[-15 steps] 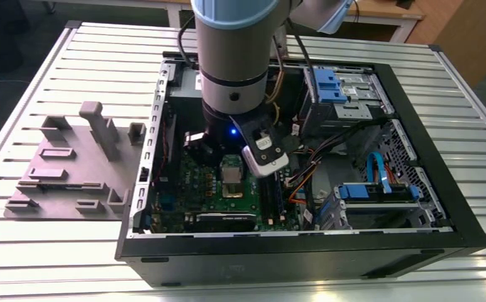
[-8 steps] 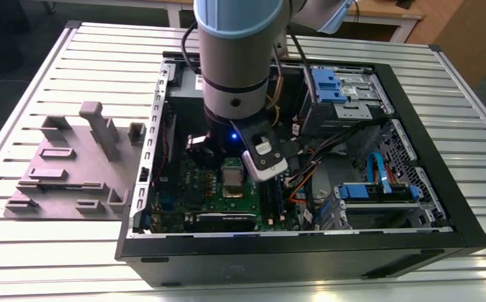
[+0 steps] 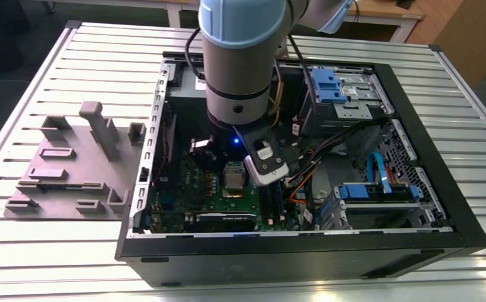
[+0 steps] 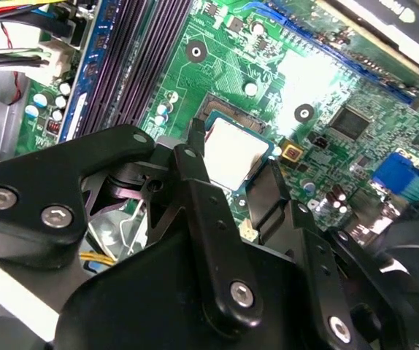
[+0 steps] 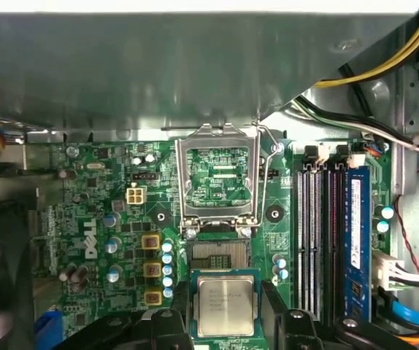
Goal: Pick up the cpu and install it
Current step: 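Place the cpu into insertion slot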
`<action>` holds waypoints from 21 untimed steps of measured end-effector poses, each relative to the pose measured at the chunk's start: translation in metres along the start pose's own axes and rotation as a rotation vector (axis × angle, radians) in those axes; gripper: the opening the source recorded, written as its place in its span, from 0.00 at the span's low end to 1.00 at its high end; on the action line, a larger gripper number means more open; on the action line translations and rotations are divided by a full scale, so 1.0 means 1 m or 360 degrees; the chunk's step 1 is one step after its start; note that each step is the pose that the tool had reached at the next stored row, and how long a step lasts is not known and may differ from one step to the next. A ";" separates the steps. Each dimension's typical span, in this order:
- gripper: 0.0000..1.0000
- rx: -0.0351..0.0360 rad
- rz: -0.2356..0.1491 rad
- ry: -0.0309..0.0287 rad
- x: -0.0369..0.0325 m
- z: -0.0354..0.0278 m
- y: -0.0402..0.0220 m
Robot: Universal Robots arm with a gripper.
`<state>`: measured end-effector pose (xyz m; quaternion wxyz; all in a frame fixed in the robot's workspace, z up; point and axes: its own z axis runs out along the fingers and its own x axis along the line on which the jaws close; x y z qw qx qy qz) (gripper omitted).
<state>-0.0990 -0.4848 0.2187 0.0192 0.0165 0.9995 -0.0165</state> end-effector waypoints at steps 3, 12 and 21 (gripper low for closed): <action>0.47 0.0000 0.0001 0.00000 0.0000 0.0021 0.0000; 0.47 -0.0001 -0.0035 -0.00051 0.0003 0.0116 0.0003; 0.47 -0.0052 -0.0052 -0.00161 0.0007 0.0174 0.0004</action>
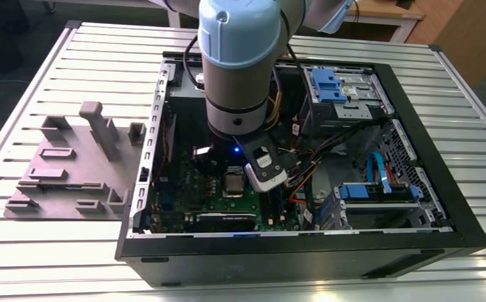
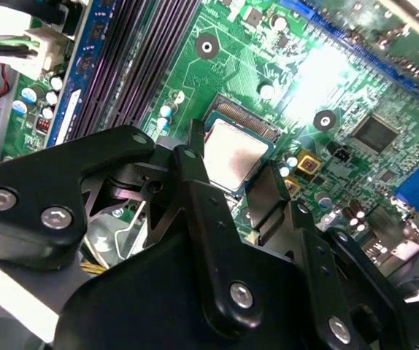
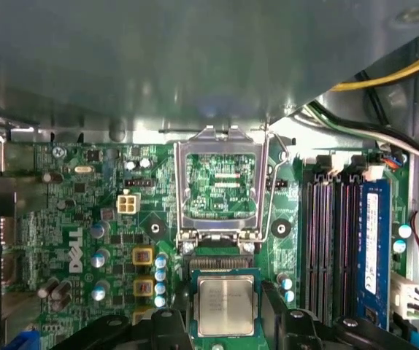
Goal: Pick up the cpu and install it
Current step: 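Place the cpu into insertion slot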
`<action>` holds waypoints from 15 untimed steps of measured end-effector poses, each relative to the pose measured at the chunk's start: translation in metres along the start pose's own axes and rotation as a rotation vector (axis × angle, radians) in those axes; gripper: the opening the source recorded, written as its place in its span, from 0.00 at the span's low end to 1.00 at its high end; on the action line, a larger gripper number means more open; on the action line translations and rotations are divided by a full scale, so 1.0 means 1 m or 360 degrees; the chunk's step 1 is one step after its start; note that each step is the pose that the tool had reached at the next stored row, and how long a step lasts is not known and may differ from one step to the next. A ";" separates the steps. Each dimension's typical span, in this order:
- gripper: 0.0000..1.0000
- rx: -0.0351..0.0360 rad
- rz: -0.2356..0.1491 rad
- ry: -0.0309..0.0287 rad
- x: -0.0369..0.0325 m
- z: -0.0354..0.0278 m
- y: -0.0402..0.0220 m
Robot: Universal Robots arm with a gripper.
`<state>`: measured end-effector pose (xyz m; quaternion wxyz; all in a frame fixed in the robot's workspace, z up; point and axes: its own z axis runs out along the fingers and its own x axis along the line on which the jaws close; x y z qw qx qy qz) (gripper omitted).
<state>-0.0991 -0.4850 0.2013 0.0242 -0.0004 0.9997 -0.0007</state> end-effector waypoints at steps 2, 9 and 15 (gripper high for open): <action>0.47 -0.0001 0.0000 -0.00003 -0.0001 0.0008 -0.0005; 0.47 0.0003 0.0000 -0.00012 0.0002 0.0057 -0.0010; 0.47 0.0003 0.0000 -0.00016 0.0003 0.0070 -0.0010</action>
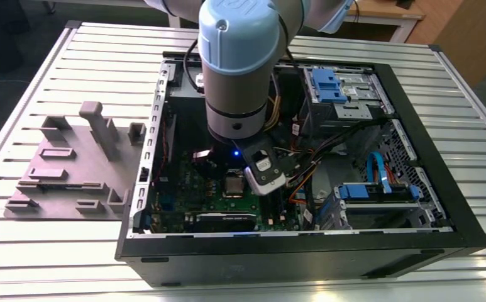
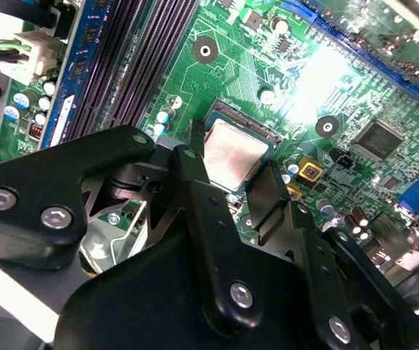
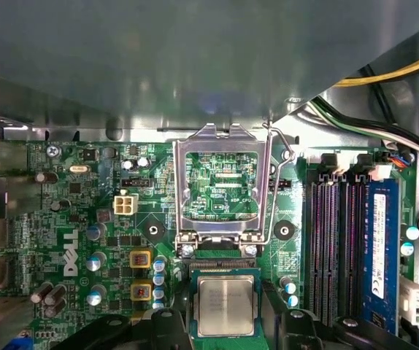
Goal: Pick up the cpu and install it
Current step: 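Place the cpu into insertion slot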
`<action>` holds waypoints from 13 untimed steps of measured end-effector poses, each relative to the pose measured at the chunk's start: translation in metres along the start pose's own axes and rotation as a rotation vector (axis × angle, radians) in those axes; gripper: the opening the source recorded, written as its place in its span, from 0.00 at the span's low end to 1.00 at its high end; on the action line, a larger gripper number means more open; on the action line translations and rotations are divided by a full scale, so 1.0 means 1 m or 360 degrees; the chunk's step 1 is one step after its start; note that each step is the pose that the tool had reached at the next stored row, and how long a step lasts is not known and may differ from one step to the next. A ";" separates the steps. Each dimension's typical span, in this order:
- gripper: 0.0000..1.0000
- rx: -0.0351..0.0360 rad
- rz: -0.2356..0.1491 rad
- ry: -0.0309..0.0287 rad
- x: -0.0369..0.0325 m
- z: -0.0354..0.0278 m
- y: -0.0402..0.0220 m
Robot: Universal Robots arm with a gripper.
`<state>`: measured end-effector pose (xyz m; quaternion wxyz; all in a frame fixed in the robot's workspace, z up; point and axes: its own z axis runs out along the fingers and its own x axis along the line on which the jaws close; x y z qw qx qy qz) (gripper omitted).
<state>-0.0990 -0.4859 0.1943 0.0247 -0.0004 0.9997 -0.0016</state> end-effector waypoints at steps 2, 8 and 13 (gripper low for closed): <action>0.47 0.0000 0.0000 0.00002 0.0002 0.0008 -0.0001; 0.47 0.0000 0.0000 -0.00001 0.0012 0.0020 -0.0003; 0.47 0.0001 0.0000 -0.00001 0.0021 0.0044 -0.0004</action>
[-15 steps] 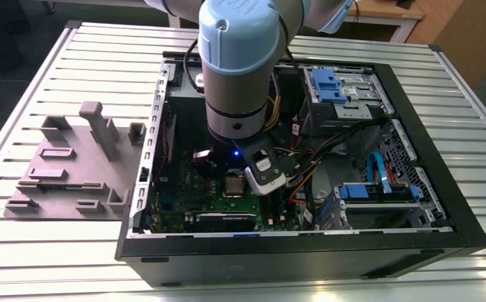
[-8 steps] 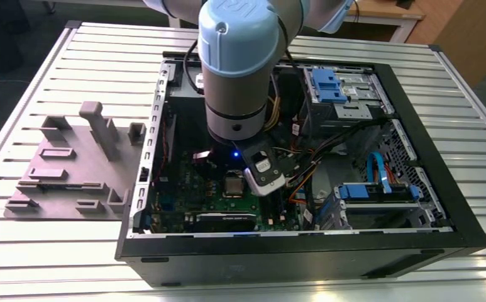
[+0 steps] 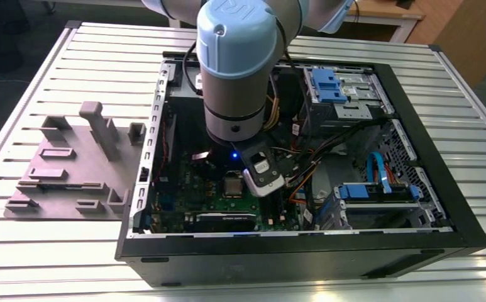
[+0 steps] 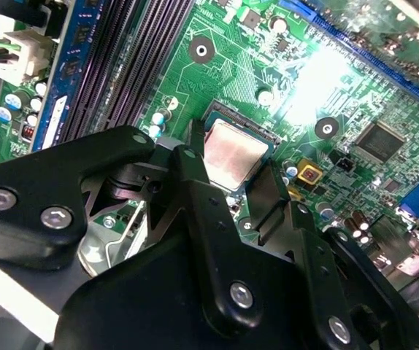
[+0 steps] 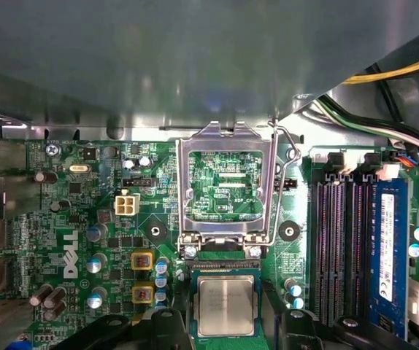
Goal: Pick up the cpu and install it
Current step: 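Place the cpu into insertion slot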
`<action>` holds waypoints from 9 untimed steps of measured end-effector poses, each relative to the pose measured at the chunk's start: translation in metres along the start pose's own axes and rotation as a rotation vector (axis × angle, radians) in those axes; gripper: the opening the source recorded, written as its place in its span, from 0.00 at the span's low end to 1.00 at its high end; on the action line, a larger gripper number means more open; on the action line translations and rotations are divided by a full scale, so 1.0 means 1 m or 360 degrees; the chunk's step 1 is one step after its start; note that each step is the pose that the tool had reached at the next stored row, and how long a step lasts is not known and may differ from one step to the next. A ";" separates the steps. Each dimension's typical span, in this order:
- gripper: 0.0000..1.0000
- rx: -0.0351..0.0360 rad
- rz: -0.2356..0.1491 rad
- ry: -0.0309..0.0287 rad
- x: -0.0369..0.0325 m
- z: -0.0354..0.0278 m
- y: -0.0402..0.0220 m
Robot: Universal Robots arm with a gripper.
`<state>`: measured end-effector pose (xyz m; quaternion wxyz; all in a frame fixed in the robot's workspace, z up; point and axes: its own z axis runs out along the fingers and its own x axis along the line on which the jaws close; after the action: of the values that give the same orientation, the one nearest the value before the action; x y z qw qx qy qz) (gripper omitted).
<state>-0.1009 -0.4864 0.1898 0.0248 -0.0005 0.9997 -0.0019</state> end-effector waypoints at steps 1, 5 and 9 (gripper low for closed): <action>0.47 0.0001 0.0000 0.00005 0.0001 0.0008 -0.0001; 0.47 0.0000 0.0000 -0.00001 0.0001 0.0014 0.0000; 0.47 0.0001 0.0000 0.00004 0.0002 0.0025 0.0000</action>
<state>-0.1010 -0.4864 0.1873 0.0246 -0.0004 0.9997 -0.0020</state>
